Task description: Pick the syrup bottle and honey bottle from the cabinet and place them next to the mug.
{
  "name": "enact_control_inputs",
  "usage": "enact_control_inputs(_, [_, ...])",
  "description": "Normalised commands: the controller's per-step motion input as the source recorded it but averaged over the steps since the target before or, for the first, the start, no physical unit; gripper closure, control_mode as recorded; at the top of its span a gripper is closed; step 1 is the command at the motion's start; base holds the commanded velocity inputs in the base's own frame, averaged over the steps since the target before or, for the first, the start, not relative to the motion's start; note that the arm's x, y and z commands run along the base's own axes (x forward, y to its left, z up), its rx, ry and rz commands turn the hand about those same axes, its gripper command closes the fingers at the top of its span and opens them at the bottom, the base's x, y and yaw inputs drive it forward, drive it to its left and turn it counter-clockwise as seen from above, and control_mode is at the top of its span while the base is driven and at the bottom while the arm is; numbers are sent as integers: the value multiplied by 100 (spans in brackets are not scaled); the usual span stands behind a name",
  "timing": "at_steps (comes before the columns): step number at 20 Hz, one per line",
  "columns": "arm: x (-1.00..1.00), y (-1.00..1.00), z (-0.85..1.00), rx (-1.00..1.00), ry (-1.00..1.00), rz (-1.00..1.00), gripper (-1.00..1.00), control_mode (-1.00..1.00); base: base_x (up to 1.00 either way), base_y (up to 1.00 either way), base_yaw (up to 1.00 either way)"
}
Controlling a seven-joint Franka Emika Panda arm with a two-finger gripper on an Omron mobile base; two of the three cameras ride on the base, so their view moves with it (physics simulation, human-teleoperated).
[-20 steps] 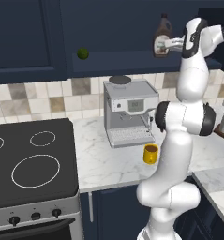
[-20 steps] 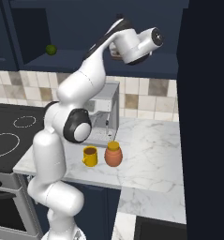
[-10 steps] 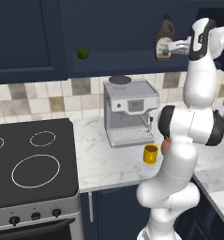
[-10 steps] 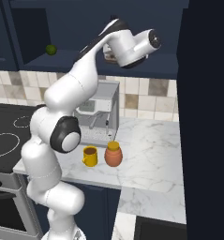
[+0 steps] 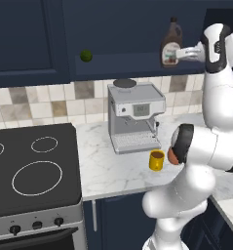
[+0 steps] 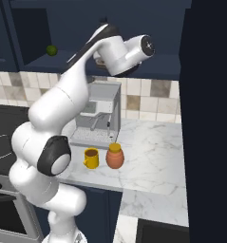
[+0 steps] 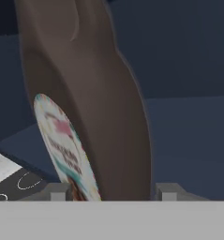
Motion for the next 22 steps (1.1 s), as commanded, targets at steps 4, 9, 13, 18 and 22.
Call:
enact_control_inputs(4, [-45,28,0,-1,-5,0,100,-100,0,0,0])
enact_control_inputs(9, [-55,25,0,0,-5,0,100,-100,0,0,0])
enact_control_inputs(13, [-55,21,0,-1,0,0,100,-100,0,0,0])
enact_control_inputs(18, [-55,23,0,-2,0,0,100,-100,0,0,0])
enact_control_inputs(22, [-61,28,0,-2,0,-1,100,-100,0,0,0])
